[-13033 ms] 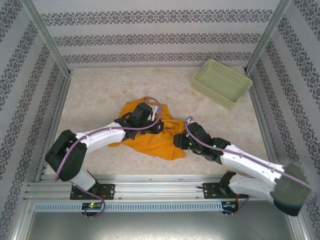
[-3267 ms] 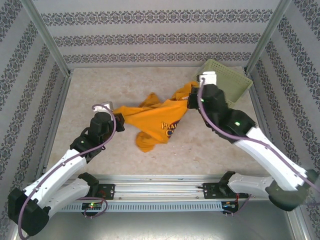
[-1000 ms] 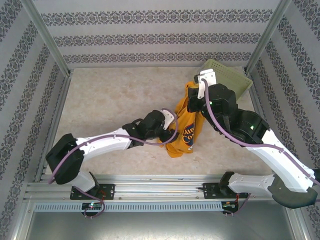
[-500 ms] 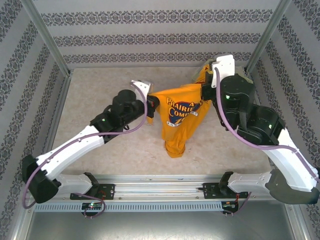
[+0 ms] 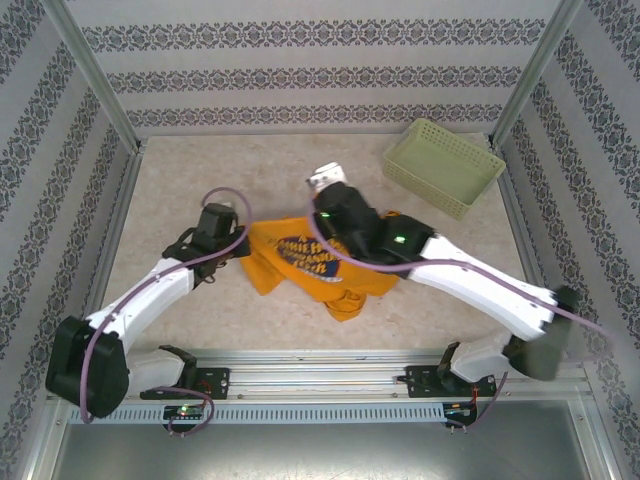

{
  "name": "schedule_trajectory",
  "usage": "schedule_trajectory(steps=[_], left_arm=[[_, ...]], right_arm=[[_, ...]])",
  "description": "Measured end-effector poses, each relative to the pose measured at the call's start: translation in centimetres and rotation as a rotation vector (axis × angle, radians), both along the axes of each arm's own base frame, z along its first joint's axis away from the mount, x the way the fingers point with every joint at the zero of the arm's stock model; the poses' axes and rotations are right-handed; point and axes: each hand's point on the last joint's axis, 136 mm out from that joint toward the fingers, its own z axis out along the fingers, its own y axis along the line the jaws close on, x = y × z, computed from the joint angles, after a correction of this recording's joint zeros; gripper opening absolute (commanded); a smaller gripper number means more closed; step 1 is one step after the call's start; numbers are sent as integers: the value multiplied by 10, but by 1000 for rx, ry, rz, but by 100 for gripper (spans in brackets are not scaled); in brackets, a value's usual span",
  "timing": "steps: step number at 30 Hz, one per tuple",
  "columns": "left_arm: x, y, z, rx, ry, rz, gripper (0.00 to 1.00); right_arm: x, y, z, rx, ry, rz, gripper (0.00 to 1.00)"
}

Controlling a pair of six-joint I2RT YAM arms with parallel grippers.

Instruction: Fold the inside-out t-shirt

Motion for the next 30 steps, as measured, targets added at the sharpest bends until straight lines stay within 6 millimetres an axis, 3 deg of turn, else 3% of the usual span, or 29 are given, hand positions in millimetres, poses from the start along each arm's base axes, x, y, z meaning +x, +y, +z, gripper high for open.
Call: schedule_trajectory(steps=[1, 3, 6, 8, 11, 14, 16, 18, 20, 24, 28, 30], left_arm=[[-8, 9, -3, -11, 16, 29, 37], [-21, 13, -1, -29, 24, 38, 49], [-32, 13, 11, -49, 8, 32, 59], [-36, 12, 16, -59, 1, 20, 65], [-38, -2, 16, -91, 20, -36, 72], [-32, -37, 20, -79, 48, -149, 85], [-21, -68, 28, -65, 56, -230, 90], [-7, -83, 29, -48, 64, -247, 94], [10, -85, 22, -19, 78, -222, 94], [37, -79, -13, 16, 161, -167, 90], [43, -73, -57, 0, 280, -148, 73], [40, -77, -69, -24, 320, -158, 62]], right_arm=[[2, 14, -18, -7, 44, 19, 45], [4, 31, -45, -25, 111, 40, 60], [6, 33, -60, -49, 146, 27, 69], [8, 24, -55, -38, 143, 1, 71], [18, -12, -48, 25, 148, -76, 72], [31, -65, -53, 84, 170, -199, 75], [37, -95, -67, 122, 203, -278, 78], [39, -109, -87, 147, 253, -322, 81], [40, -118, -110, 159, 315, -355, 82], [46, -124, -145, 167, 403, -411, 83], [54, -111, -175, 159, 481, -414, 83], [59, -104, -190, 146, 517, -410, 82]])
